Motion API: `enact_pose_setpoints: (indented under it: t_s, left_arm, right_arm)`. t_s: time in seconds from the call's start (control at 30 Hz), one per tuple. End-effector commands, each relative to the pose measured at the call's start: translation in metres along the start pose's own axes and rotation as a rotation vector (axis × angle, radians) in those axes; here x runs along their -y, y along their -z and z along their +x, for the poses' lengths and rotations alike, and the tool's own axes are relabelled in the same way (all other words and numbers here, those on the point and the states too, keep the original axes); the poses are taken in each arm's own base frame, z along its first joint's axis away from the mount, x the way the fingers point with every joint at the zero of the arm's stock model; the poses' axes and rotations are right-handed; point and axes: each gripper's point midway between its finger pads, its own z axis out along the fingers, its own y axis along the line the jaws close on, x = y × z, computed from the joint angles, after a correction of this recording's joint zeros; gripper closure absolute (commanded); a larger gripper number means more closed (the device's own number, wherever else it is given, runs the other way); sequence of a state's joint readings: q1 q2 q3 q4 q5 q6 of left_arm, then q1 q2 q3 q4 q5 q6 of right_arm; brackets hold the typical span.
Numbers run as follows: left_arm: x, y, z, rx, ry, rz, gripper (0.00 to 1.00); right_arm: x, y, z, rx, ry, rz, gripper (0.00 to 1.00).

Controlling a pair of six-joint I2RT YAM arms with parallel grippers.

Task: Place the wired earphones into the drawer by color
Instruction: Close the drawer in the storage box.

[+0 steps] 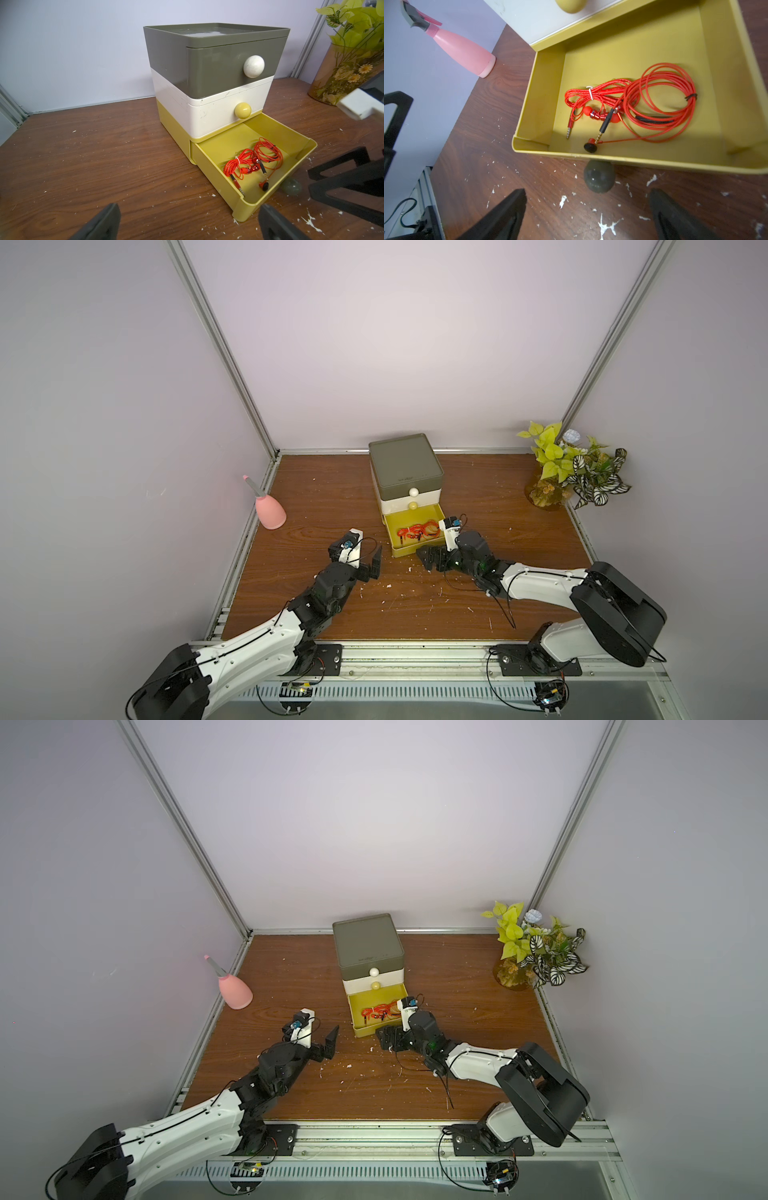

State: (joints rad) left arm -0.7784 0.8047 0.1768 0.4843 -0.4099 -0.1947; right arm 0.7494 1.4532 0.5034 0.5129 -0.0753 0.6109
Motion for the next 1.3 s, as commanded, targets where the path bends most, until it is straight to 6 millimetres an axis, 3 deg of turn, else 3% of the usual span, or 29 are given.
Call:
enact_pose_setpoints:
  t_s: [0.0,0.7,1.0,1.27]
  left_arm:
    - [-0.005,0.000,-0.006,0.024,0.013,-0.021,0.01]
    - [-0.007,0.003,-0.008,0.035,0.021,-0.026,0.01]
    - [-0.008,0.004,-0.008,0.038,0.022,-0.028,0.01]
    - [-0.008,0.004,-0.008,0.038,0.022,-0.027,0.01]
  right_arm:
    - [-0.017,-0.001,-0.018,0.060,-0.011,-0.071,0.01]
    - [-0.049,-0.020,-0.048,0.138,-0.014,-0.162,0.01]
    - [-0.050,-0.035,-0.065,0.162,0.018,-0.124,0.01]
    - [-0.048,-0.049,-0.065,0.143,0.014,-0.104,0.01]
